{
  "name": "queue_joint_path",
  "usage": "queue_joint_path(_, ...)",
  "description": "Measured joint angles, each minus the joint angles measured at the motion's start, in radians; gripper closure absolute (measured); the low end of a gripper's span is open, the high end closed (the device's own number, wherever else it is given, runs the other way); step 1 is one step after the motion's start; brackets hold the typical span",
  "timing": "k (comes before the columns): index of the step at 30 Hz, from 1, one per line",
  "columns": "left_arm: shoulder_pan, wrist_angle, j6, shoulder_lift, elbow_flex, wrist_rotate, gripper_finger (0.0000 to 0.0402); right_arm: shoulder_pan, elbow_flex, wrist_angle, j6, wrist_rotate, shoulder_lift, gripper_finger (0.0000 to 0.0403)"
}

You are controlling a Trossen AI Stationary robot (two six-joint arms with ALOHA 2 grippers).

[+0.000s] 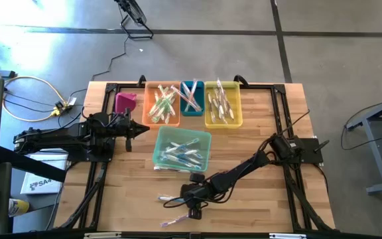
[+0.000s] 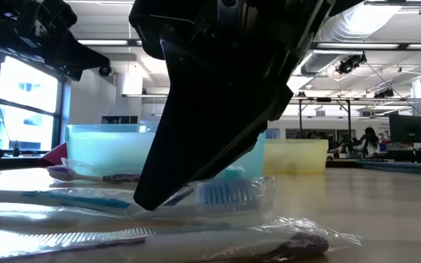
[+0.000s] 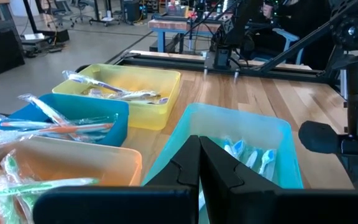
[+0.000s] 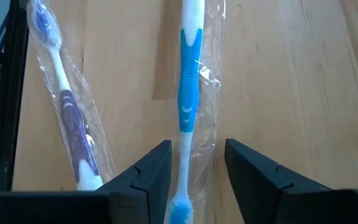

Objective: Pick & Place Toothbrushes
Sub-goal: Put the blue toothbrush into the green bin

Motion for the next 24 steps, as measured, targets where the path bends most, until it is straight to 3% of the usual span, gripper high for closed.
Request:
queue_joint_path(7, 0.0, 0.0, 0.0, 0.0, 0.0, 0.0, 0.0402, 0.001, 0.0, -0.007, -0.004, 0.0, 0.002, 0.0265)
queue_joint_path(19, 0.0, 0.0, 0.0, 0.0, 0.0, 0.0, 0.0402, -0.005, -0.003, -0.013, -0.021, -0.014, 0.002, 0.0384)
queue_joint_path(24, 0.0, 0.0, 0.0, 0.0, 0.0, 0.0, 0.0402, -0.004, -0.003, -0.008, -0.022, -0.032, 0.002, 0.0395)
